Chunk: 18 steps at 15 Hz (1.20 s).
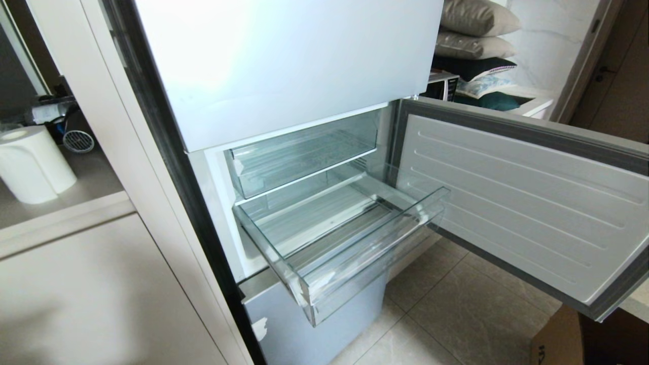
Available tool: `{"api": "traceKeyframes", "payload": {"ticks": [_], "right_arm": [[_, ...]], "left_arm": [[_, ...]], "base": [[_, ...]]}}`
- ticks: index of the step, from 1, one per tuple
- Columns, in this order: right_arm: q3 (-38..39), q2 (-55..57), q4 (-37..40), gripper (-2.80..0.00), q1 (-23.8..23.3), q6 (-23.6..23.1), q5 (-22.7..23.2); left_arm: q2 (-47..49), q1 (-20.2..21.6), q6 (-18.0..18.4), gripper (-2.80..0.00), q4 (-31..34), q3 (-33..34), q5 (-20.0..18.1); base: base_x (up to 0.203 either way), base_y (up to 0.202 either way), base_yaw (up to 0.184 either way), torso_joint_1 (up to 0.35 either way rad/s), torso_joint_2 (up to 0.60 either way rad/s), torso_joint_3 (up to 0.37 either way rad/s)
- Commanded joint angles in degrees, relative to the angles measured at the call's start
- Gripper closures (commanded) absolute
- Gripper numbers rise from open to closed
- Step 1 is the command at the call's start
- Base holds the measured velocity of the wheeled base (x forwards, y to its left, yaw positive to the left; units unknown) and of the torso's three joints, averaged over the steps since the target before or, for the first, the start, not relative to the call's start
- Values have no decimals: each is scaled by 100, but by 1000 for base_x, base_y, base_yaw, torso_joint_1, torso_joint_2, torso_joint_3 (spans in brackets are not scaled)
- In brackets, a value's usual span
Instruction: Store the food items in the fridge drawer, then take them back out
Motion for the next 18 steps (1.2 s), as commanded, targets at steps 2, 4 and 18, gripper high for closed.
{"api": "traceKeyframes", "payload": {"ticks": [2,4,18], "right_arm": [[91,-110,-23,0,-26,-8,0],[220,-447,-14,0,-83,-11,-1],[3453,-5126,1578,0,3560,94,948]], "left_arm": [[0,0,2,0,0,0,3],[0,0,2,0,0,0,3],[0,0,2,0,0,0,3]], "base": [[0,0,0,0,0,0],[0,0,0,0,0,0],[0,0,0,0,0,0]]}}
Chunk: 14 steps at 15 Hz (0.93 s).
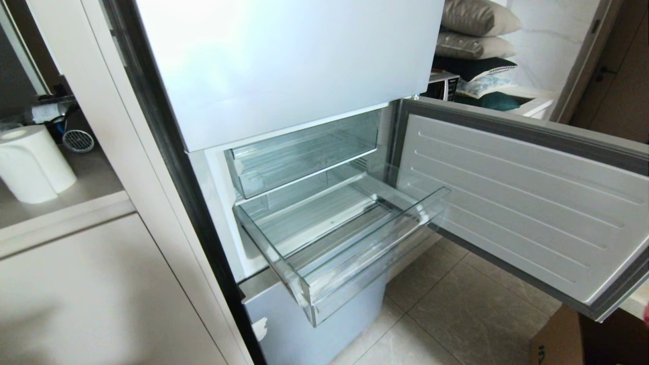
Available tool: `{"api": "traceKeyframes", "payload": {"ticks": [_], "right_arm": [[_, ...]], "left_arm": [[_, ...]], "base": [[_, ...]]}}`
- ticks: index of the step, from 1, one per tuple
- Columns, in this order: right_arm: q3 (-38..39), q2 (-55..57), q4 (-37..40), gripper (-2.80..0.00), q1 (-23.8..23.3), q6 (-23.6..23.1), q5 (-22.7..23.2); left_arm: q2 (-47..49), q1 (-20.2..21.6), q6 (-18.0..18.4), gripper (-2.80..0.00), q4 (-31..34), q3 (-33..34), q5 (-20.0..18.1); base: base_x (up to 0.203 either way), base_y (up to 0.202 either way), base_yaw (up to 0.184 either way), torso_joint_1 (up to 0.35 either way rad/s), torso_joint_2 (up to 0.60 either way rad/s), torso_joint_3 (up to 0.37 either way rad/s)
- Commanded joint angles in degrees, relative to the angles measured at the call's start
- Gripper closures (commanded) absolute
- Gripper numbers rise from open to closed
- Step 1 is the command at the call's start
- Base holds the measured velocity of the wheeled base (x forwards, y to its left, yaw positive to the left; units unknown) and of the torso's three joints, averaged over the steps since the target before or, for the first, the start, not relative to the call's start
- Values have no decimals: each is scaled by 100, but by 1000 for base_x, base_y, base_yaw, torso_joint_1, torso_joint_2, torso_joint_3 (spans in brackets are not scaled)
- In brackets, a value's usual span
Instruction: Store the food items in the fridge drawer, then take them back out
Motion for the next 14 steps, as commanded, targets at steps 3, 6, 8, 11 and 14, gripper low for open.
{"api": "traceKeyframes", "payload": {"ticks": [3,6,8,11,14], "right_arm": [[6,-696,294,0,2548,585,-93],[-512,-322,340,0,3965,977,-728],[-1130,252,312,0,4524,1116,-1069],[-1744,1119,-132,0,5150,1295,-1199],[-2451,2033,-1011,0,5735,1496,-1581]], "left_arm": [[-1,0,0,0,0,0,-5],[-1,0,0,0,0,0,4],[-1,0,0,0,0,0,4],[-1,0,0,0,0,0,4],[-1,0,0,0,0,0,-5]], "base": [[0,0,0,0,0,0],[0,0,0,0,0,0],[0,0,0,0,0,0],[0,0,0,0,0,0],[0,0,0,0,0,0]]}}
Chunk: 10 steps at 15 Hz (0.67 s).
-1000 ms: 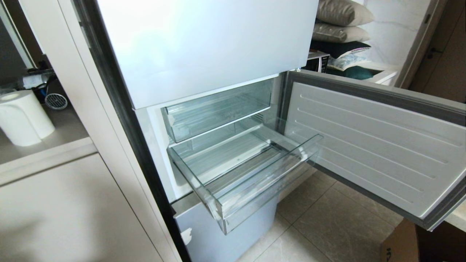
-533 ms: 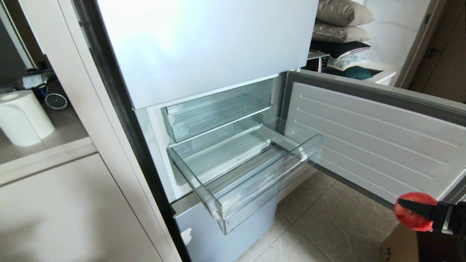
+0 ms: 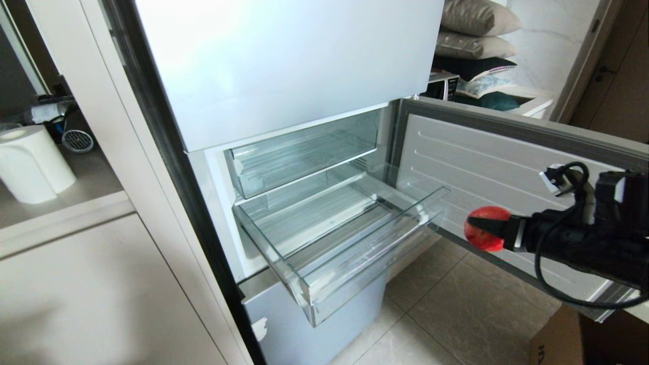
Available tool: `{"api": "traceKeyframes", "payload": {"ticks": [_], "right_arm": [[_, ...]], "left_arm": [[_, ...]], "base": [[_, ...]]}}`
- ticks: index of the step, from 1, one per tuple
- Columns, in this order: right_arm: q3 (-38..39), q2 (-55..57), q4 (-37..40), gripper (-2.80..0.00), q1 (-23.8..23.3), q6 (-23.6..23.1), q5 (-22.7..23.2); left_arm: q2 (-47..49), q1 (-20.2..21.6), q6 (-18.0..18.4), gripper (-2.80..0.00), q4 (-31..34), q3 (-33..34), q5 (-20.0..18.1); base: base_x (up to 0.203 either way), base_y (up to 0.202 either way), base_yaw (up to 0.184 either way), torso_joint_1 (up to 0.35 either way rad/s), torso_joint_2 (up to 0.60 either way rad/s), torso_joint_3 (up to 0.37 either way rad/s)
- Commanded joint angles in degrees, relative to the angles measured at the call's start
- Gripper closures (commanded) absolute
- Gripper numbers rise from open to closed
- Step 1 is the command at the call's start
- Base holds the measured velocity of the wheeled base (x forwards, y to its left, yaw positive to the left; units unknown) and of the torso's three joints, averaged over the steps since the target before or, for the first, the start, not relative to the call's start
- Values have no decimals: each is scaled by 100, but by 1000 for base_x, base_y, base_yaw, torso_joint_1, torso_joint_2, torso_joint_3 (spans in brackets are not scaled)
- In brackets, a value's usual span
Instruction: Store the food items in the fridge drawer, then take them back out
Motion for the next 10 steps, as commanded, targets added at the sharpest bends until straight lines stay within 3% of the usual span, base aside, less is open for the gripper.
{"api": "traceKeyframes", "payload": {"ticks": [1,10], "right_arm": [[-746,931,-360,0,423,127,-256],[-3458,2773,-382,0,749,128,-415]], "left_arm": [[-2,0,0,0,0,0,4],[-2,0,0,0,0,0,4]], "base": [[0,0,0,0,0,0],[0,0,0,0,0,0]]}}
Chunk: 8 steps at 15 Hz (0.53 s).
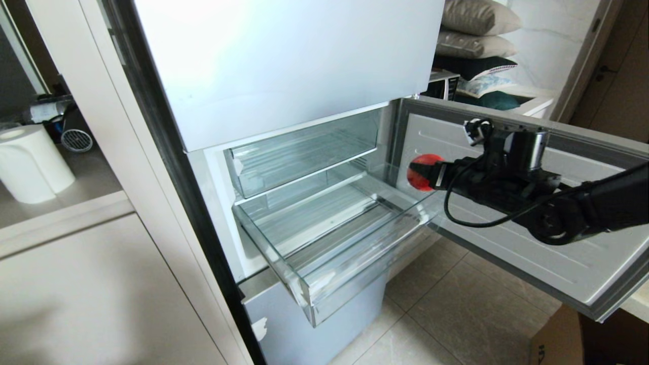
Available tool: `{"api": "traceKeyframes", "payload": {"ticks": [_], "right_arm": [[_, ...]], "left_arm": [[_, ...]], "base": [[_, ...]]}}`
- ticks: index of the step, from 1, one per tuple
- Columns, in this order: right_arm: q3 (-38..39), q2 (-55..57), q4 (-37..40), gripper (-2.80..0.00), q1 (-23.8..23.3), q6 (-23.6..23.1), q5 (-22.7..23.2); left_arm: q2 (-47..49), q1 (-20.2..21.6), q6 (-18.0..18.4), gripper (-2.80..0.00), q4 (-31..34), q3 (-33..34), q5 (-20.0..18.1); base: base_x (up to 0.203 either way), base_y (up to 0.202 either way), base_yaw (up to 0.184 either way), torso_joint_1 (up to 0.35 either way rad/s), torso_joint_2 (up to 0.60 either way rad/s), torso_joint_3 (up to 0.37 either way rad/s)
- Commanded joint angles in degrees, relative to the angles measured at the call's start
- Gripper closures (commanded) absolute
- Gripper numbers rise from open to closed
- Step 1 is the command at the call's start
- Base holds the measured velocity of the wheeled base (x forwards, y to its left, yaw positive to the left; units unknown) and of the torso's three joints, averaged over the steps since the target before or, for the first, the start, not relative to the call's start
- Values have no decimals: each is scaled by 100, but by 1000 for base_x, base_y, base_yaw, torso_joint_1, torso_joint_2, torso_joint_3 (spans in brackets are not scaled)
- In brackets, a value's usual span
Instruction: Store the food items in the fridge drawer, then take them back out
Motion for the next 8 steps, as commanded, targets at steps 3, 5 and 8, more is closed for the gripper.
{"api": "traceKeyframes", "payload": {"ticks": [3,5,8], "right_arm": [[-1177,1108,-38,0,92,-4,10],[-1707,1462,-18,0,95,-9,12],[-1958,1748,-5,0,192,-190,12]], "left_arm": [[-2,0,0,0,0,0,3],[-2,0,0,0,0,0,-1],[-2,0,0,0,0,0,3]], "base": [[0,0,0,0,0,0],[0,0,0,0,0,0],[0,0,0,0,0,0]]}}
